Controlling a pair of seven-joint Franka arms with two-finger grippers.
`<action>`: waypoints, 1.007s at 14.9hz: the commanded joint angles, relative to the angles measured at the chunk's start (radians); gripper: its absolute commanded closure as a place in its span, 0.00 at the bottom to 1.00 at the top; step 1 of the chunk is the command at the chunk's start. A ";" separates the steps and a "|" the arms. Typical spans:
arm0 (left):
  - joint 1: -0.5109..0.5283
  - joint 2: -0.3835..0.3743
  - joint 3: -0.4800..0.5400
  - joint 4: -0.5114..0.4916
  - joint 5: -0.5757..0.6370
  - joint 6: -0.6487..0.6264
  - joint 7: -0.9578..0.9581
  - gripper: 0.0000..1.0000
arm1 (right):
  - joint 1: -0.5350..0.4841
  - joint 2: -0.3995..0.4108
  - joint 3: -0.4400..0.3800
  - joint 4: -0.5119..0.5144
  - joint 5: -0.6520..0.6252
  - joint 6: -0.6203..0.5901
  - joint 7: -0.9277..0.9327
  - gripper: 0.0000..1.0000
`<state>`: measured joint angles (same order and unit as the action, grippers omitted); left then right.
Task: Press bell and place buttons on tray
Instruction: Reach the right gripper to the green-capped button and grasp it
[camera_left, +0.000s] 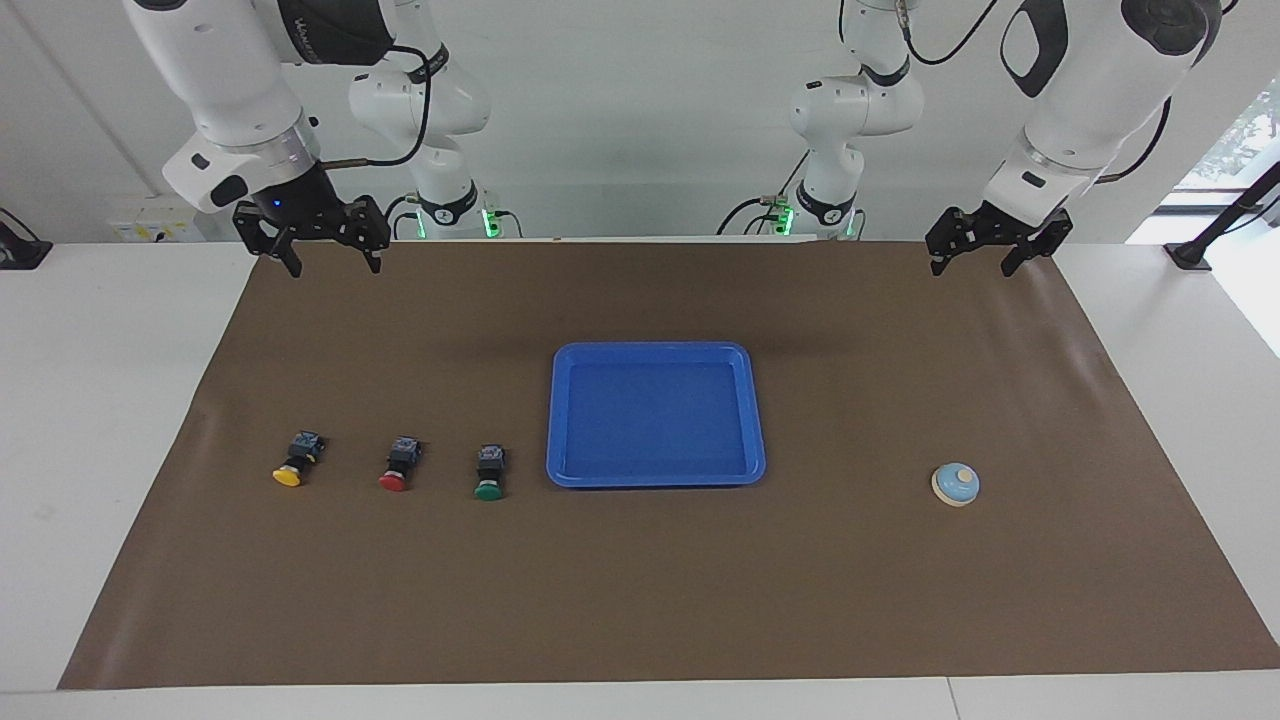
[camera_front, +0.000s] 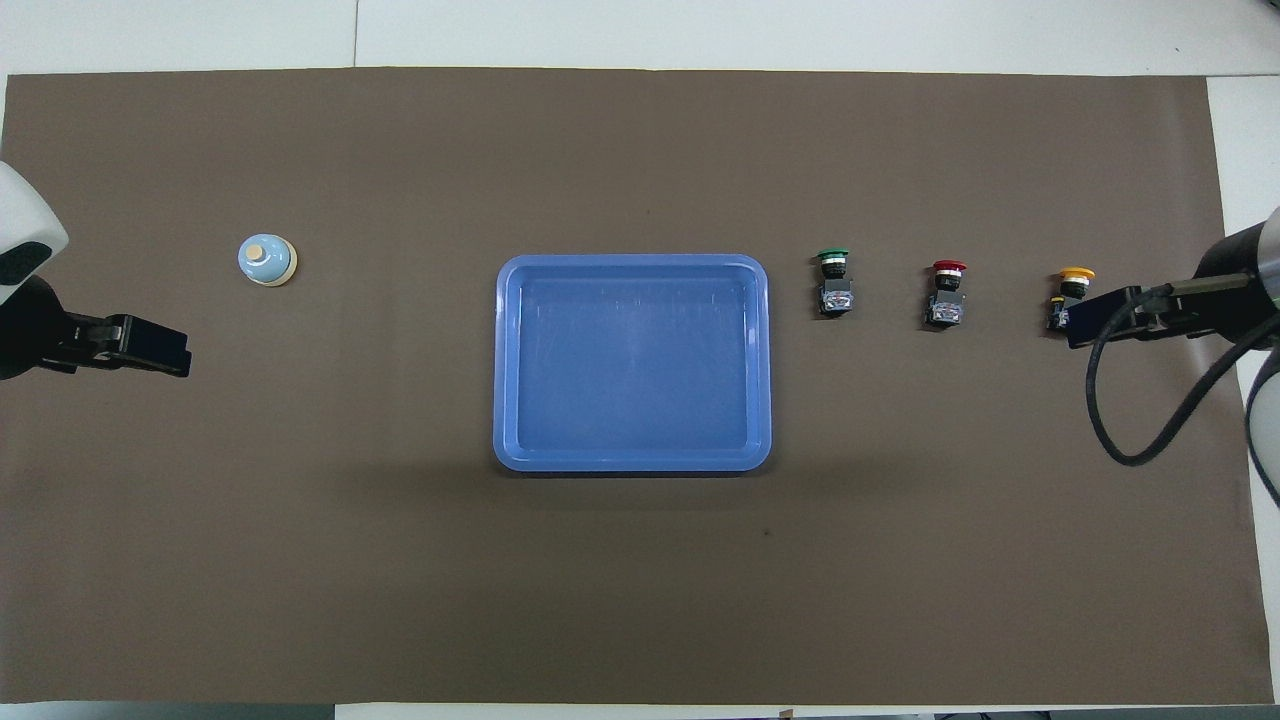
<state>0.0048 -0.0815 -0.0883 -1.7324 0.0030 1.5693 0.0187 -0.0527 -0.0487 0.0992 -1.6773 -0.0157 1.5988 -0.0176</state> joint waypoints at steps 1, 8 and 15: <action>-0.005 -0.004 0.009 -0.013 -0.021 0.018 -0.025 0.00 | 0.031 -0.011 0.005 -0.081 0.014 0.101 0.027 0.00; -0.005 -0.001 0.009 -0.012 -0.031 0.023 -0.043 0.00 | 0.137 0.217 0.005 -0.076 0.014 0.358 0.146 0.00; -0.011 -0.007 0.009 -0.001 -0.029 0.020 -0.043 0.00 | 0.177 0.438 0.005 -0.072 0.000 0.639 0.188 0.00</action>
<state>0.0048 -0.0786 -0.0879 -1.7328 -0.0065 1.5767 -0.0121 0.1225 0.3295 0.1020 -1.7678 -0.0157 2.1784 0.1536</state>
